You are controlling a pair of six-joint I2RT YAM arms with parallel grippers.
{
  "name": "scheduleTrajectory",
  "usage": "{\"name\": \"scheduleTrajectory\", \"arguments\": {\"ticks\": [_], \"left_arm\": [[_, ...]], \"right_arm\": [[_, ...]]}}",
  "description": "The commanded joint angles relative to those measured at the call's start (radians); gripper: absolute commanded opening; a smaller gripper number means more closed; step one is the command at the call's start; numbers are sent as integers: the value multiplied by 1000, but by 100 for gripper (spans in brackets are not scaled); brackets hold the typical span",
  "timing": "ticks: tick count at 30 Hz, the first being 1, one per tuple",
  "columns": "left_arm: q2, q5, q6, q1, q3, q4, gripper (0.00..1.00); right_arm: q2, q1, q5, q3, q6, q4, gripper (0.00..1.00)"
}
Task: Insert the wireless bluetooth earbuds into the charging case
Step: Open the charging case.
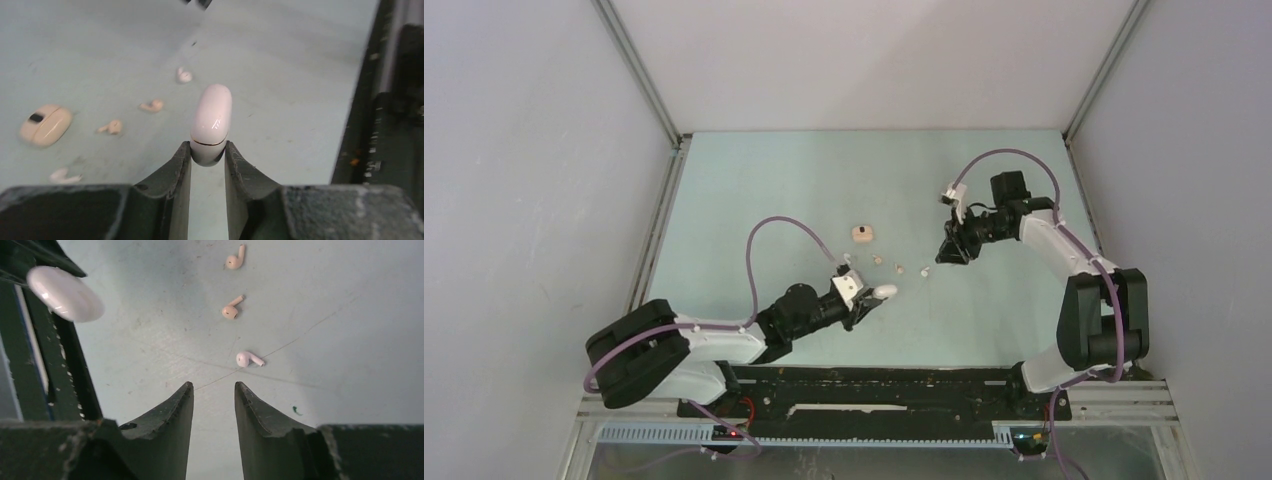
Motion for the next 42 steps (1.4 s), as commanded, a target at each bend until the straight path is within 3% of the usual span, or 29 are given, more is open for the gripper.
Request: {"name": "scheduleTrajectory", "arguments": {"ticks": [1, 6, 8, 15, 18, 21, 27, 35, 42], "left_arm": [[21, 198, -75, 2, -6, 271, 0], [61, 268, -98, 2, -9, 312, 0], [129, 309, -94, 2, -10, 390, 0], [279, 320, -120, 5, -30, 635, 0], [299, 321, -128, 7, -30, 658, 0], [303, 321, -132, 7, -24, 660, 0], [318, 341, -158, 7, -22, 701, 0], [314, 352, -153, 7, -24, 701, 0], [316, 355, -140, 4, -17, 679, 0]], "right_arm": [[3, 60, 39, 44, -186, -33, 40], [-57, 106, -140, 82, -364, -277, 47], [-77, 162, -131, 77, -435, -380, 55], [-51, 194, -174, 65, -532, -546, 61], [-65, 221, -166, 42, -481, -498, 64], [-102, 266, -116, 0, -269, -323, 64], [-123, 312, -70, -12, -130, -180, 61], [-94, 312, -91, -11, -69, -144, 59], [-61, 266, -199, 41, -60, -194, 58]]}}
